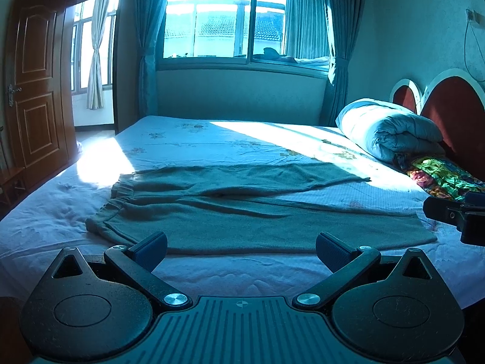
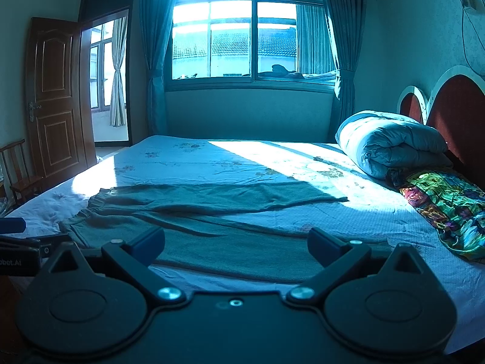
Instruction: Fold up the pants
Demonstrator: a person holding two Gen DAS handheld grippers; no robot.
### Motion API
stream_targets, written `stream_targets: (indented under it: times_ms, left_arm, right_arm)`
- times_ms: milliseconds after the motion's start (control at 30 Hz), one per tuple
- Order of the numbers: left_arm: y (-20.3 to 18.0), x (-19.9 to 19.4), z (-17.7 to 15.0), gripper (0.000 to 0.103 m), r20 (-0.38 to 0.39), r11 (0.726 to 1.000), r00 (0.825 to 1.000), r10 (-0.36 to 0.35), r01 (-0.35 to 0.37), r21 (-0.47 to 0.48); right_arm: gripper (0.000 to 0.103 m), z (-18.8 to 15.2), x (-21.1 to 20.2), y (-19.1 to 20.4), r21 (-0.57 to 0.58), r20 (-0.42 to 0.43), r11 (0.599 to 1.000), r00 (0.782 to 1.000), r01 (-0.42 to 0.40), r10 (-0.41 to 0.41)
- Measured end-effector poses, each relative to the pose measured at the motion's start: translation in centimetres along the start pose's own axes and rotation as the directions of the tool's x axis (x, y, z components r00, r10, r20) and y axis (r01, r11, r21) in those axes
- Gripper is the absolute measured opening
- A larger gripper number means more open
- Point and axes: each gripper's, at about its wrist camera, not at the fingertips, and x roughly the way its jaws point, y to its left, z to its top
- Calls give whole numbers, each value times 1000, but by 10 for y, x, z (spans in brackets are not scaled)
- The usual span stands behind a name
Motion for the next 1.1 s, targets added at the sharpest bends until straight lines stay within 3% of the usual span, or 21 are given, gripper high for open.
stream_targets:
  times_ms: [167, 333, 400, 467, 667, 767, 900, 933, 967, 1033, 1100]
  left_arm:
    - [30, 26, 1, 103, -32, 997, 998, 51, -53, -54]
    - [77, 78, 16, 103, -110, 994, 992, 64, -73, -84]
    - [92, 100, 26, 103, -129, 993, 987, 96, -103, -49]
    - [108, 118, 37, 103, -114, 996, 991, 67, -73, -44]
    - [182, 231, 74, 103, -143, 985, 981, 132, -147, -93]
    - [213, 294, 90, 103, -204, 980, 964, 170, -187, -70]
    - [258, 389, 101, 103, -273, 983, 957, 101, -138, -120]
    - [269, 411, 102, 103, -287, 977, 949, 126, -169, -130]
    - [277, 428, 102, 99, -289, 974, 946, 146, -189, -127]
    - [295, 466, 103, 65, -329, 970, 935, 136, -193, -147]
    - [309, 493, 101, 63, -355, 968, 930, 96, -171, -186]
  right_arm:
    - [96, 4, 12, -10, -10, 56, 1000, 998, 26, -25]
    - [96, 10, 55, -19, -29, 33, 999, 999, 35, -34]
    - [96, 17, 74, -21, -32, 12, 999, 1000, 5, -5]
    - [96, 28, 97, -28, 5, -24, 999, 999, -45, 45]
    - [96, 63, 176, -23, 0, -64, 997, 995, -77, 77]
    - [95, 75, 225, -16, -31, -87, 996, 992, -89, 86]
    - [94, 84, 293, -9, -59, -126, 995, 989, -84, 77]
    - [94, 85, 308, -6, -64, -136, 995, 988, -82, 72]
    - [94, 86, 327, -3, -73, -143, 994, 987, -80, 69]
    - [94, 86, 351, 1, -85, -150, 993, 986, -80, 66]
    - [94, 87, 385, 5, -102, -169, 992, 984, -80, 62]
